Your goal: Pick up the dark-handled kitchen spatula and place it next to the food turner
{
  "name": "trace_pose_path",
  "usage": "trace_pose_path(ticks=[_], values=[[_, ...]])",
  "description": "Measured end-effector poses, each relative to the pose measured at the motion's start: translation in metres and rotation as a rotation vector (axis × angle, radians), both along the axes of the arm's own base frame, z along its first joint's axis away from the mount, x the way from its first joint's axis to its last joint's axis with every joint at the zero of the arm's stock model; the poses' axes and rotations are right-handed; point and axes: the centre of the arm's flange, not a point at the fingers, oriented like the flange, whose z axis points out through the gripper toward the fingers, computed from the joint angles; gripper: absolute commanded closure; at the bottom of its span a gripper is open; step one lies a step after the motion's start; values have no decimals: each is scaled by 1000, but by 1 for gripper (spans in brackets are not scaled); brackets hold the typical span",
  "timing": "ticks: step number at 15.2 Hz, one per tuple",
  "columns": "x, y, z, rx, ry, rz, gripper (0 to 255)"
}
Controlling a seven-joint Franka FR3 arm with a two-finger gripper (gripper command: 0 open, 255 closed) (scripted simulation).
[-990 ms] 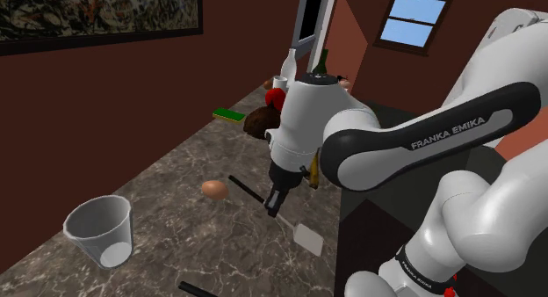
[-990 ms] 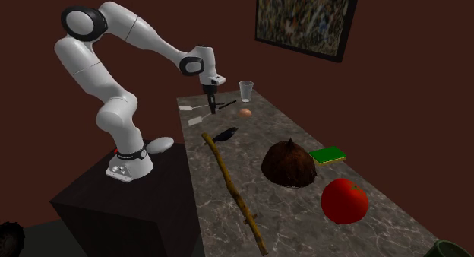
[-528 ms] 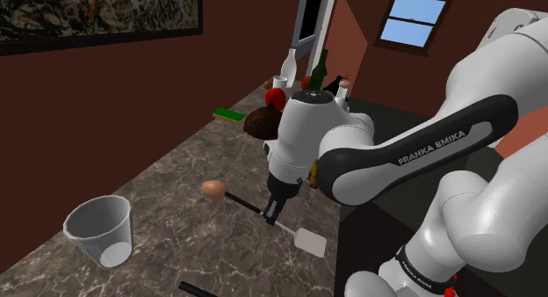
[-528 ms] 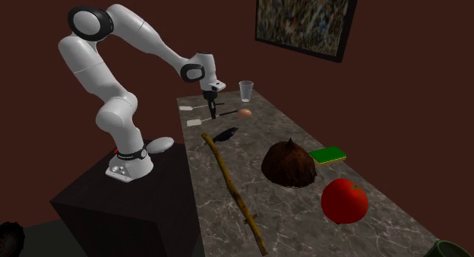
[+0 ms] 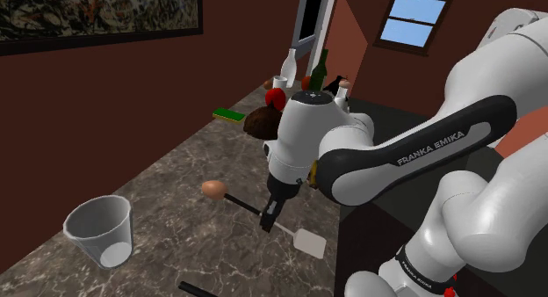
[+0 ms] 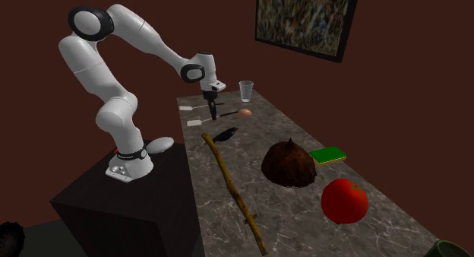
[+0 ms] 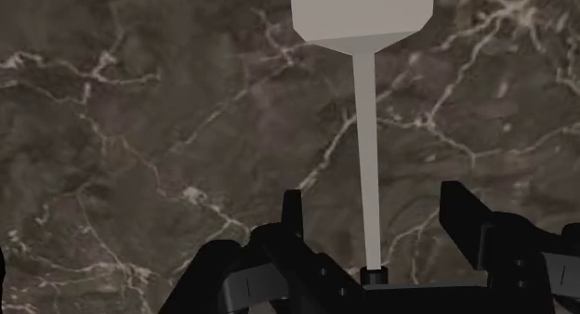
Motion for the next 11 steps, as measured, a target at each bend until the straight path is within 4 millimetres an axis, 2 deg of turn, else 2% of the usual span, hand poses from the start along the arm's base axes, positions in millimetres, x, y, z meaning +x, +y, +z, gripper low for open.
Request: trace_pose_path(ticks=[4, 6, 8, 11], values=[[0, 0, 0, 0, 0, 0, 0], [-1, -2, 15, 1, -1, 0, 0], [-2, -1, 40, 1, -2, 0, 0], [-3, -1, 49, 0, -1, 0, 0]])
